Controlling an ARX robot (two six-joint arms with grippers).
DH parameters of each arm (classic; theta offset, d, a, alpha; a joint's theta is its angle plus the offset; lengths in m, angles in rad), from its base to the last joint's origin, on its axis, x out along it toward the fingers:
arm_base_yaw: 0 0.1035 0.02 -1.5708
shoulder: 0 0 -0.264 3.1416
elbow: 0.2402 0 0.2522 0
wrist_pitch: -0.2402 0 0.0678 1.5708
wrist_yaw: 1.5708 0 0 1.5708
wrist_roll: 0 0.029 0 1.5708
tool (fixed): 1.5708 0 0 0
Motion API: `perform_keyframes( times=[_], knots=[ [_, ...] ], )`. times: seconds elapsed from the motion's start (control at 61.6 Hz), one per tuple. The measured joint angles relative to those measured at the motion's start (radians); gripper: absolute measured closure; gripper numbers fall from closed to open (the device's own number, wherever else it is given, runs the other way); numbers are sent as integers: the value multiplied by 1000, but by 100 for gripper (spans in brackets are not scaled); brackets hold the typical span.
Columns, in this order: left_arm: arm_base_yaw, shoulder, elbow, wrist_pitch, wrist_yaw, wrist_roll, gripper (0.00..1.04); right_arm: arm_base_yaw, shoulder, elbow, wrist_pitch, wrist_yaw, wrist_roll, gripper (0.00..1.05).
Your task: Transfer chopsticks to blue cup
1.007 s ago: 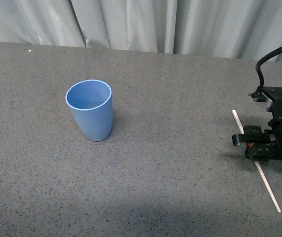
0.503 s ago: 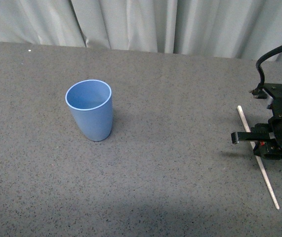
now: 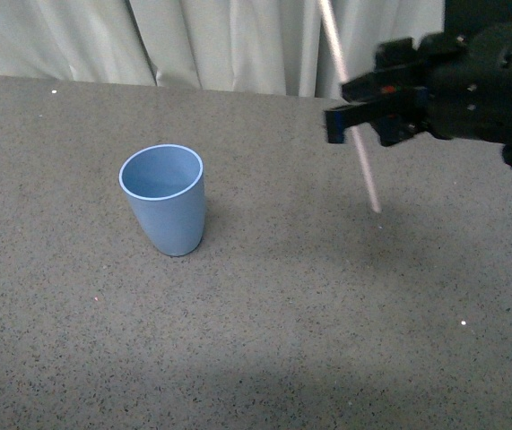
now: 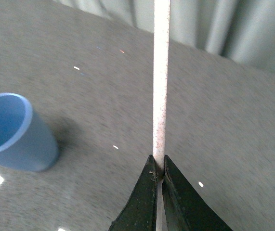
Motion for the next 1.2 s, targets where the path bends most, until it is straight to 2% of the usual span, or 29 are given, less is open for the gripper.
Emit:
perform_keyframes(
  times=[0.13,0.309,0.65,1.072,1.104,1.202],
  knots=[
    [0,0,0,0,0,0,7,68,60,37,174,-79,14,104],
    [0,0,0,0,0,0,7,126,162,134,262,-148,59,104],
    [0,0,0,0,0,0,7,181,352,337,237,-172,98,104],
    [0,0,0,0,0,0,7,189,449,310,270,-147,95,104],
    [0,0,0,0,0,0,7,188,449,307,272,-146,94,102],
    [0,0,0,0,0,0,7,180,438,288,277,-132,97,86]
  ],
)
